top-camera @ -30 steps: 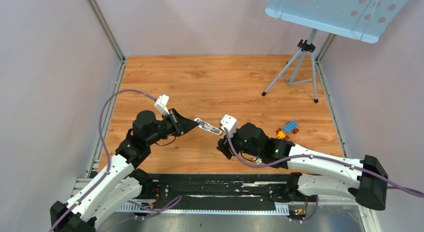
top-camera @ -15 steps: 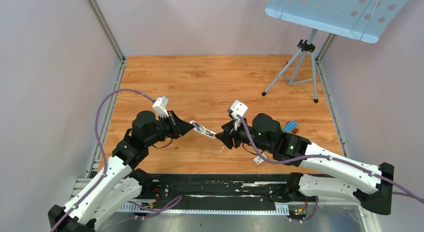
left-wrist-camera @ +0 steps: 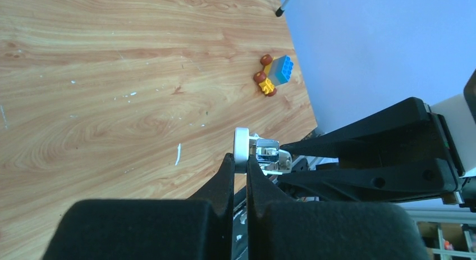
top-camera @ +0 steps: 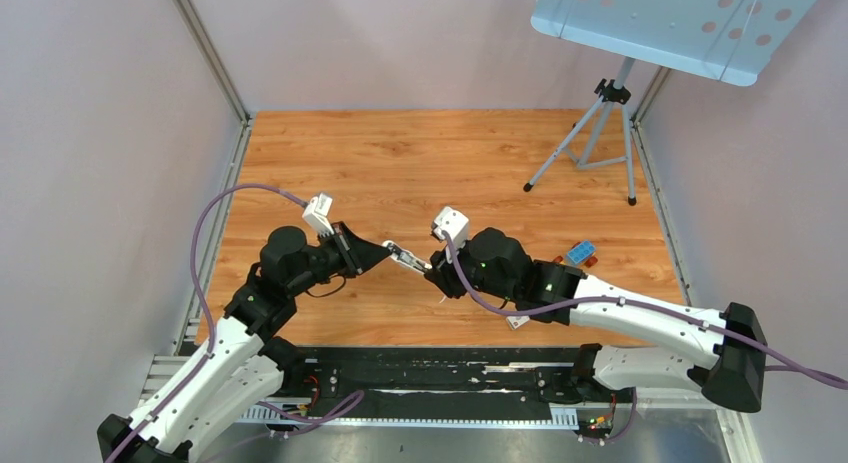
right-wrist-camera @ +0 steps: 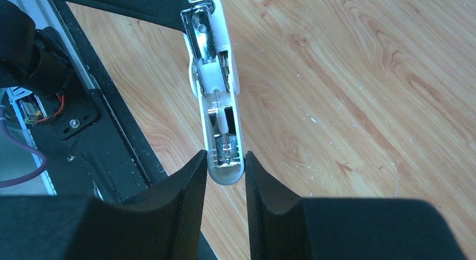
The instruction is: Load the staples into the stapler
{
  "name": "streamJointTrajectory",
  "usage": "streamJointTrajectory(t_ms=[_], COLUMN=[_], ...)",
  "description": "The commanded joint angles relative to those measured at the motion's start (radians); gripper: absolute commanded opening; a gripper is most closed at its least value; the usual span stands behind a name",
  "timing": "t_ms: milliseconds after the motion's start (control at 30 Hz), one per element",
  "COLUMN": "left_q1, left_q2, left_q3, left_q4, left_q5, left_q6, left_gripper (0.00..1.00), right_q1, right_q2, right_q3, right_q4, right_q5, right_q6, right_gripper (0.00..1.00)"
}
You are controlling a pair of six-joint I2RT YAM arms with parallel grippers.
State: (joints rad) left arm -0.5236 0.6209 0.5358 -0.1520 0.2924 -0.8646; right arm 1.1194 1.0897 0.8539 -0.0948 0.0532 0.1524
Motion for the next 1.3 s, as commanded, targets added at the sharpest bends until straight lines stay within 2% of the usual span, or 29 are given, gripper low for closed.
streamJointTrajectory(t_ms=[0, 133, 233, 367, 633, 933, 1133, 1200, 1267], left_q1=[0.004, 0.004, 0.004, 0.004, 0.004, 0.004, 0.004, 0.004, 0.004], left_q2=[-0.008, 0.004, 0.019, 0.034, 0.043, 0.038, 0.029, 0.028, 0.025], left_q3=[-0.013, -0.009, 0.007, 0.017, 0.027, 0.026, 0.023, 0.016, 0.012], left_q4=[0.118, 0.118, 0.057, -0.013, -0.046, -0.041, -0.037, -0.03, -0.026], left_q5=[0.064, 0.062, 0.036, 0.012, 0.023, 0.072, 0.08, 0.08, 0.081], left_q6=[-0.086, -0.079, -0.025, 0.028, 0.052, 0.013, -0.003, -0.01, -0.013], left_gripper=[0.0, 0.0, 0.0, 0.0, 0.0, 0.0, 0.0, 0.0, 0.0], right_q1=[0.014, 0.013, 0.013, 0.013, 0.015, 0.025, 0.025, 0.026, 0.026], right_q2=[-0.011, -0.037, -0.067, -0.1, 0.002, 0.172, 0.249, 0.263, 0.269], right_q3=[-0.042, -0.039, -0.026, -0.017, 0.082, 0.166, 0.18, 0.18, 0.18], right_q4=[0.012, 0.013, 0.019, 0.048, 0.016, 0.01, 0.016, 0.019, 0.019], right_q5=[0.022, 0.009, -0.053, -0.106, -0.129, -0.134, -0.148, -0.148, -0.14], right_q6=[0.029, 0.01, -0.029, -0.083, -0.221, -0.333, -0.367, -0.378, -0.386], right_gripper=[0.31, 0.32, 0.46, 0.57, 0.61, 0.58, 0.5, 0.44, 0.31])
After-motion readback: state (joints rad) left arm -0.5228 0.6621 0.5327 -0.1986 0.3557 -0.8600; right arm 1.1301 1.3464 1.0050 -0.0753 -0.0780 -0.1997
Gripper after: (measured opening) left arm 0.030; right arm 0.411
